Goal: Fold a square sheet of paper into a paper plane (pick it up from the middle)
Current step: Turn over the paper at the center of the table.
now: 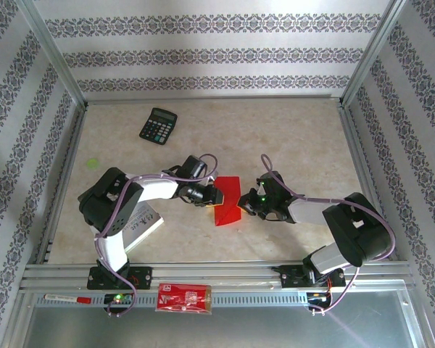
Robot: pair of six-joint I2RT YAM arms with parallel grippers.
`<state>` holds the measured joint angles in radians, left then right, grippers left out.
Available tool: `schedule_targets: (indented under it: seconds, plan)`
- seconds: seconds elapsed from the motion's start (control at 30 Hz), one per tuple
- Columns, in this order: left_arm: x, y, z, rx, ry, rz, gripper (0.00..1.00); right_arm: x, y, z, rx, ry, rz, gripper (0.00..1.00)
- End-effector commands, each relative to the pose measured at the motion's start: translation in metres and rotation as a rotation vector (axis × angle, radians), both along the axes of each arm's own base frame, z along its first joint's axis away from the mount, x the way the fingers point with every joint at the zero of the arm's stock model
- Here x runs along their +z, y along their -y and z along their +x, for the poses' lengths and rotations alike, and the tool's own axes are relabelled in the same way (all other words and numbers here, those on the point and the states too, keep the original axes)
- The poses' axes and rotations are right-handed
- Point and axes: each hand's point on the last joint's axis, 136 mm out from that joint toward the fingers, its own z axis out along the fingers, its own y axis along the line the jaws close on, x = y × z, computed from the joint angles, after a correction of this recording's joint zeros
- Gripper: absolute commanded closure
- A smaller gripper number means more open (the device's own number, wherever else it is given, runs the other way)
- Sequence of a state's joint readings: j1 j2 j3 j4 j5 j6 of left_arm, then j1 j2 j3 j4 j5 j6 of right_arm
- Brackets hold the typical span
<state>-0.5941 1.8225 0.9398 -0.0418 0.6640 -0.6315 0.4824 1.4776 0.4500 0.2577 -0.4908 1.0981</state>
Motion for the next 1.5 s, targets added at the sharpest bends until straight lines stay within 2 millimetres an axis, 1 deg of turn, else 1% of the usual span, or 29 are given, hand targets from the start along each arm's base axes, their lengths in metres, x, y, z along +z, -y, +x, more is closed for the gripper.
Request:
schedule_targets:
  seconds: [0.0, 0.13, 0.23, 0.3, 0.33, 0.47, 0.63, 0.73, 0.83, 1.0, 1.2, 1.37, 1.47]
  plan:
    - [0.028, -0.005, 0.003, -0.001, 0.109, -0.038, 0.67, 0.013, -0.007, -0.004, 0.006, -0.022, 0.025, 0.98]
    - [0.038, -0.014, -0.002, 0.016, 0.172, -0.041, 0.63, 0.016, -0.003, -0.008, 0.045, -0.008, -0.027, 0.98]
    - [0.04, -0.014, -0.002, 0.015, 0.17, -0.044, 0.61, 0.015, -0.006, -0.009, 0.094, 0.0, -0.038, 0.96]
    - [0.037, -0.011, 0.0, 0.017, 0.153, -0.043, 0.61, 0.013, -0.011, -0.009, 0.119, 0.0, -0.026, 0.94]
    - [0.035, -0.009, 0.002, 0.016, 0.14, -0.045, 0.62, 0.013, -0.012, -0.009, 0.126, 0.002, -0.019, 0.94]
    - [0.028, 0.006, 0.006, 0.0, 0.086, -0.049, 0.73, 0.01, -0.014, -0.006, 0.146, 0.017, -0.023, 0.93]
    - [-0.003, 0.004, 0.01, 0.01, 0.023, 0.042, 0.85, 0.007, -0.015, -0.004, 0.154, 0.016, -0.009, 0.91]
    - [-0.012, 0.0, 0.011, 0.026, 0.01, 0.072, 0.91, 0.006, -0.015, -0.008, 0.143, 0.011, 0.006, 0.89]
    - [-0.017, -0.002, 0.009, 0.039, 0.003, 0.077, 0.95, 0.006, -0.015, -0.011, 0.131, 0.017, 0.016, 0.87]
    - [-0.027, -0.008, 0.006, 0.064, -0.007, 0.091, 1.0, 0.008, -0.018, -0.015, 0.113, 0.021, 0.034, 0.83]
    - [-0.034, -0.015, 0.006, 0.106, -0.013, 0.116, 1.0, 0.014, -0.02, -0.023, 0.083, 0.056, 0.038, 0.75]
    - [-0.041, -0.018, 0.005, 0.129, -0.023, 0.129, 1.0, 0.016, -0.019, -0.031, 0.041, 0.082, 0.033, 0.74]
    - [-0.042, -0.019, 0.004, 0.133, -0.028, 0.13, 1.0, 0.01, -0.012, -0.041, 0.004, 0.088, 0.006, 0.74]
